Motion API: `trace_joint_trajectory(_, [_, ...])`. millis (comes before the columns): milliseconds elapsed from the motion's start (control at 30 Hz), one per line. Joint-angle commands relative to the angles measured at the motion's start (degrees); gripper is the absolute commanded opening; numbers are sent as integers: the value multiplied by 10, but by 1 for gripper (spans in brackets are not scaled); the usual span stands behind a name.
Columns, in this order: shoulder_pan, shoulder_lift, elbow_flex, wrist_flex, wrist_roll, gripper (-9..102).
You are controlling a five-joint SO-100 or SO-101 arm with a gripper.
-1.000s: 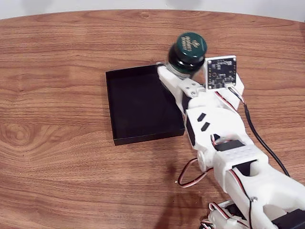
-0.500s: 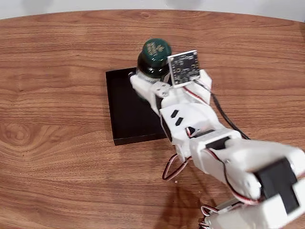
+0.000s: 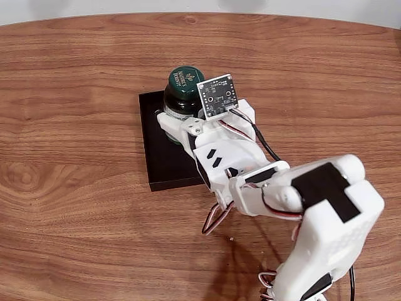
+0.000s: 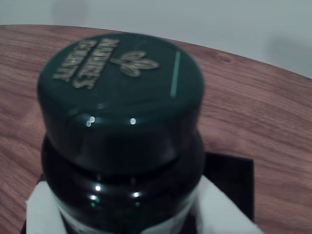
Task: Pick up the pill bottle and place it in the black box.
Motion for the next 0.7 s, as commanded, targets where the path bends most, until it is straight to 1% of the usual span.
trace_joint_trajectory(0, [-7, -3, -53, -36, -8, 14])
trace_joint_trajectory(100, [-8, -25, -64, -45, -10, 13])
trace_joint_trajectory(200, [-9, -53, -71, -82, -16, 13])
trace_joint_trajectory(333, [-11, -76, -72, -107, -17, 15])
trace_joint_trajectory(467, [-11, -93, -75, -127, -15, 19])
trace_joint_trajectory(667, [-4, -102, -76, -128, -7, 31])
